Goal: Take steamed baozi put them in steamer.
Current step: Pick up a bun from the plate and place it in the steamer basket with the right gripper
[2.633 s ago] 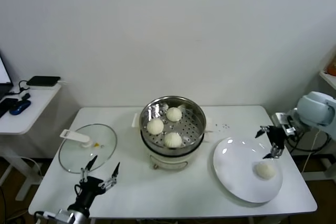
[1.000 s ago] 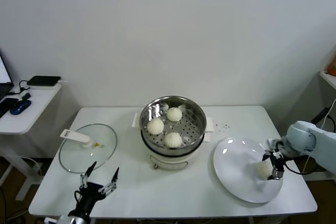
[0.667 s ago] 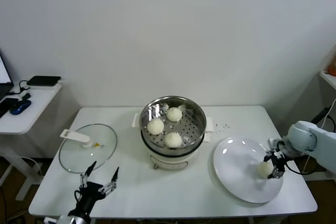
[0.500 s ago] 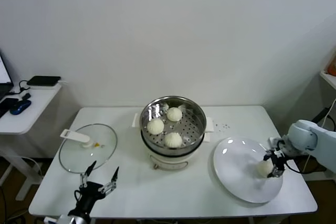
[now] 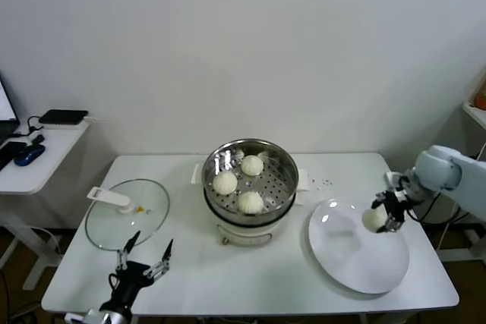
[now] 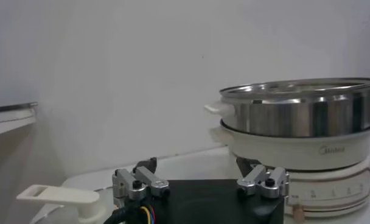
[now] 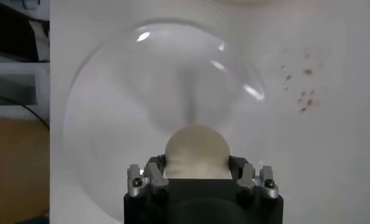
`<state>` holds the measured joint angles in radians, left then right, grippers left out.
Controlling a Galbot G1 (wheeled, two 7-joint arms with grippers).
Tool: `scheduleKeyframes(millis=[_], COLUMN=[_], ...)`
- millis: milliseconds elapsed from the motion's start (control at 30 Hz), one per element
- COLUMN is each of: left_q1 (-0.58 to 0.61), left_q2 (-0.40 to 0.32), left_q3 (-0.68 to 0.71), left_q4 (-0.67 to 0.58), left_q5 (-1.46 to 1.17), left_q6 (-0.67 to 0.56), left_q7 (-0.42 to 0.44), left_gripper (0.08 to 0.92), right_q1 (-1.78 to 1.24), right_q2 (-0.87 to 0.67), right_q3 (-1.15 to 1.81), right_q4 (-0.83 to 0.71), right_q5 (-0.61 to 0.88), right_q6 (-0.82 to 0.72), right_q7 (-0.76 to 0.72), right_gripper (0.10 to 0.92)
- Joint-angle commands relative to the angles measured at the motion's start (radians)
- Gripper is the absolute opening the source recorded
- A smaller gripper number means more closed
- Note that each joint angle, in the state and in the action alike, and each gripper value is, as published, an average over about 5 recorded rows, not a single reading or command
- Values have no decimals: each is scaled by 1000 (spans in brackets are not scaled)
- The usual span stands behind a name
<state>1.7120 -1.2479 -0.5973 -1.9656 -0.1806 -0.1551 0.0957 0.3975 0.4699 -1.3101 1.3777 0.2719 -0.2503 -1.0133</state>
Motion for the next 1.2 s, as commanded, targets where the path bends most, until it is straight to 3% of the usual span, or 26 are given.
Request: scheduleKeyframes(millis=[33, 467, 1200], left_q1=[-2, -25, -20], left_q2=[0, -11, -30], left_q3=[0, 3, -1], left_q4=[-3, -5, -16], left_q5=[2, 21, 33], left_q6=[0, 1, -2], left_q7=[0, 1, 1], left_gripper=[823, 823, 823], right_q1=[520, 681, 357], right_q2=[117, 436, 610], right_q3=[-365, -480, -299], right_q4=[23, -25, -116], right_q5=[268, 531, 460], right_q6=[6, -13, -97], right_q7=[-15, 0, 73], right_gripper=[679, 679, 679])
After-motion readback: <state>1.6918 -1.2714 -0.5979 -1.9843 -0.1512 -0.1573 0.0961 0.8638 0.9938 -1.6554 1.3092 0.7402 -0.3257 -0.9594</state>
